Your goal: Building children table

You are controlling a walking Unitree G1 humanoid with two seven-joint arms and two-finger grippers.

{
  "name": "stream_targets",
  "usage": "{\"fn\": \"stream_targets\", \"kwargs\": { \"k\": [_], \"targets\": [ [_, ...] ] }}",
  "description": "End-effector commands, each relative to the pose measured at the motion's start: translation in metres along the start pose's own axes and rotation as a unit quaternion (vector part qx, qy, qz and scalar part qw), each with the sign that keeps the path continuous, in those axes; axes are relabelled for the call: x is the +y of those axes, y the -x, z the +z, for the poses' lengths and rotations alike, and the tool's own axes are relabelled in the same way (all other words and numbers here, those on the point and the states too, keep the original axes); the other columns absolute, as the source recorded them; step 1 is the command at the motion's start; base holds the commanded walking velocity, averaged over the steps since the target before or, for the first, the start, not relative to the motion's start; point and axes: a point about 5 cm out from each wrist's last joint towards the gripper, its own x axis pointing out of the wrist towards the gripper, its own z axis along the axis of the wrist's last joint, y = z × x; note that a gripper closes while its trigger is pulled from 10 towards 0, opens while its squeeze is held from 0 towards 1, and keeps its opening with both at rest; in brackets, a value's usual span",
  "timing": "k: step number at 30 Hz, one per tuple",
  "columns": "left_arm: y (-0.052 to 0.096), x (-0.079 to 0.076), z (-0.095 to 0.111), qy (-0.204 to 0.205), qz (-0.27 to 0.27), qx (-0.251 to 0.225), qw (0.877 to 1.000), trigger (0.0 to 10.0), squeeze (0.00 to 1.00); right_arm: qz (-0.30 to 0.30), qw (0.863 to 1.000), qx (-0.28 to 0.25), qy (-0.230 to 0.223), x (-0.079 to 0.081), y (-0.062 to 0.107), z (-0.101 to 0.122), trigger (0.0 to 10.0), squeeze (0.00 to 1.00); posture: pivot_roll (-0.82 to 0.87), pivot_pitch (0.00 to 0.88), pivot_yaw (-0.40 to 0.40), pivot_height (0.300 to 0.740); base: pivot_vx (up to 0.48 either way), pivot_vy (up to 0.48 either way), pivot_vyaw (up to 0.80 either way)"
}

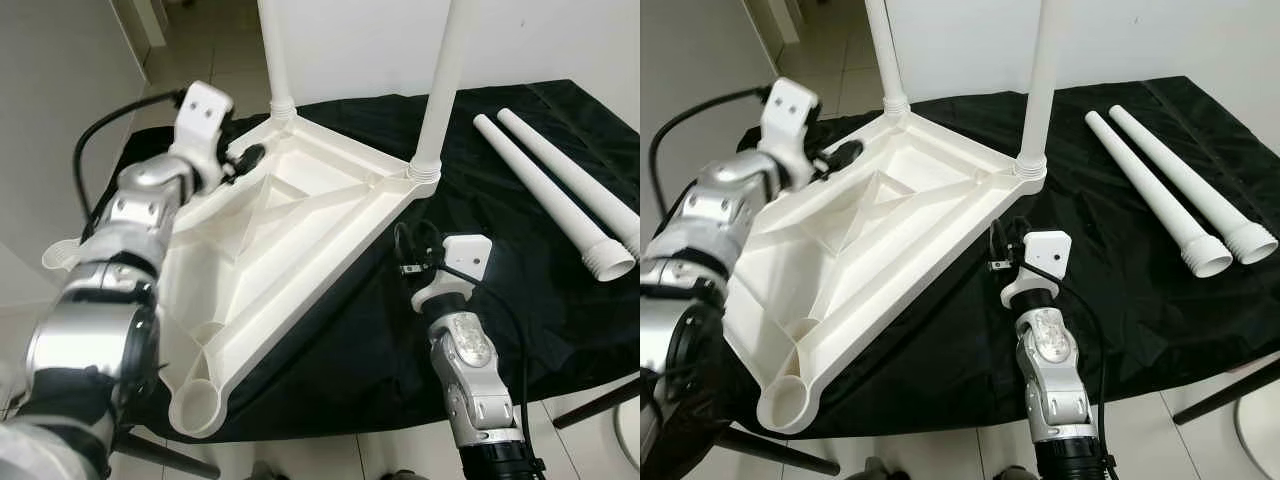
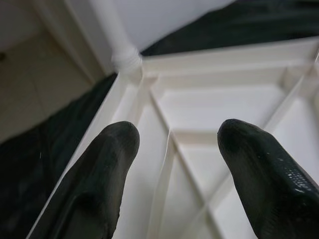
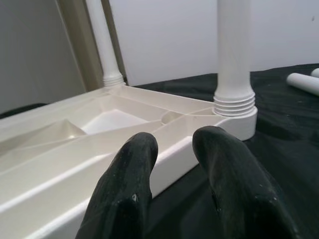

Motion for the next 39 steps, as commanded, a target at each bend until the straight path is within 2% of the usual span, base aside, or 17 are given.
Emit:
{"fn": "stream_targets", "kwargs": {
  "k": [1,2,3,4,8,9,13,17,20,22,25,28,30,31,32,38,39],
  "targets": [
    [0.012,0.007,-0.017,0.002,0.009,0.021,1.0,10.0,0.0,-0.023,1.0,0.01,0.006,-0.007,0.002,-0.005,10.0,0.0,-0.09,0.008,0.107,0.74,0.0,0.0,0.0],
    [0.02,0.01,-0.031,0.01,0.016,0.037,0.999,10.0,0.0,-0.032,0.999,0.01,0.003,-0.011,0.005,-0.006,10.0,0.0,-0.09,0.006,0.103,0.74,0.0,0.0,0.0],
    [0.02,0.01,-0.031,0.01,0.016,0.037,0.999,10.0,0.0,-0.032,0.999,0.01,0.003,-0.011,0.005,-0.006,10.0,0.0,-0.09,0.006,0.103,0.74,0.0,0.0,0.0],
    [0.033,0.013,-0.049,0.018,0.015,0.057,0.998,10.0,0.0,-0.042,0.999,0.01,-0.001,-0.016,0.009,-0.006,10.0,0.0,-0.09,0.002,0.097,0.74,0.0,0.0,0.0],
    [0.045,0.016,-0.058,0.014,0.004,0.068,0.998,10.0,0.0,-0.045,0.999,0.012,0.0,-0.019,0.011,-0.007,10.0,0.0,-0.09,0.0,0.093,0.74,0.0,0.0,0.0],
    [0.057,0.023,-0.065,0.002,-0.002,0.079,0.997,10.0,0.0,-0.046,0.999,0.016,0.003,-0.022,0.015,-0.008,10.0,0.0,-0.08,0.0,0.085,0.74,0.0,0.0,0.0],
    [0.065,0.025,-0.068,-0.005,-0.009,0.086,0.996,10.0,0.0,-0.047,0.999,0.019,0.007,-0.025,0.016,-0.009,10.0,0.0,-0.07,0.0,0.082,0.74,0.0,0.0,0.0],
    [0.079,0.022,-0.078,-0.038,-0.041,0.11,0.992,10.0,0.0,-0.049,0.999,0.021,0.011,-0.029,0.017,-0.009,10.0,0.0,-0.07,0.0,0.074,0.74,0.0,0.0,0.0],
    [0.09,0.01,-0.092,-0.075,-0.089,0.143,0.983,10.0,0.0,-0.049,0.998,0.022,0.013,-0.031,0.017,-0.009,10.0,0.0,-0.06,0.0,0.071,0.74,0.0,0.0,0.0],
    [0.096,-0.004,-0.1,-0.071,-0.13,0.163,0.976,10.0,0.0,-0.043,0.999,0.024,0.015,-0.03,0.017,-0.01,10.0,0.0,-0.06,0.0,0.068,0.74,0.0,0.0,0.0],
    [0.098,-0.01,-0.103,-0.068,-0.151,0.17,0.971,10.0,0.0,-0.038,0.999,0.026,0.016,-0.029,0.018,-0.01,10.0,0.0,-0.06,0.0,0.065,0.74,0.0,0.0,0.0],
    [0.103,-0.03,-0.109,-0.057,-0.204,0.183,0.96,10.0,0.0,-0.034,0.999,0.03,0.02,-0.029,0.022,-0.011,10.0,0.0,-0.06,0.0,0.065,0.74,0.0,0.0,0.0],
    [0.103,-0.03,-0.109,-0.057,-0.204,0.183,0.96,10.0,0.0,-0.034,0.999,0.03,0.02,-0.029,0.022,-0.011,10.0,0.0,-0.06,0.0,0.065,0.74,0.0,0.0,0.0],
    [0.104,-0.048,-0.109,-0.061,-0.239,0.177,0.953,10.0,0.0,-0.034,0.999,0.031,0.02,-0.03,0.022,-0.011,10.0,0.0,-0.07,0.0,0.06,0.74,0.0,0.0,0.0],
    [0.104,-0.054,-0.108,-0.062,-0.252,0.173,0.95,10.0,0.0,-0.034,0.999,0.031,0.02,-0.03,0.022,-0.011,10.0,0.0,-0.07,0.0,0.06,0.74,0.0,0.0,0.0],
    [0.105,-0.083,-0.106,-0.058,-0.292,0.155,0.942,10.0,0.0,-0.032,0.999,0.033,0.02,-0.03,0.024,-0.011,10.0,0.0,-0.07,0.0,0.051,0.74,0.0,0.0,0.0],
    [0.105,-0.083,-0.106,-0.058,-0.292,0.155,0.942,10.0,0.0,-0.032,0.999,0.033,0.02,-0.03,0.024,-0.011,10.0,0.0,-0.07,0.0,0.051,0.74,0.0,0.0,0.0]
  ]
}}
